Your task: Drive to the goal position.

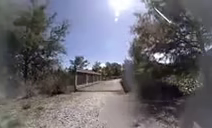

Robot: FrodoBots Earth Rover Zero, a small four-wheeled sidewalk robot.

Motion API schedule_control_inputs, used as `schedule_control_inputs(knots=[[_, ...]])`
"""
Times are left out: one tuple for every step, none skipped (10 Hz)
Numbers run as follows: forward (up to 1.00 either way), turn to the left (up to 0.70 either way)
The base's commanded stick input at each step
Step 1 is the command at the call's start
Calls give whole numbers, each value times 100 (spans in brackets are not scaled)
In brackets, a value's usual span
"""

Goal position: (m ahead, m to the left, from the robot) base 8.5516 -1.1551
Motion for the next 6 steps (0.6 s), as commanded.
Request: schedule_control_inputs(knots=[[45, 0], [45, 0], [45, 0], [45, 0], [45, 0], [45, 0]])
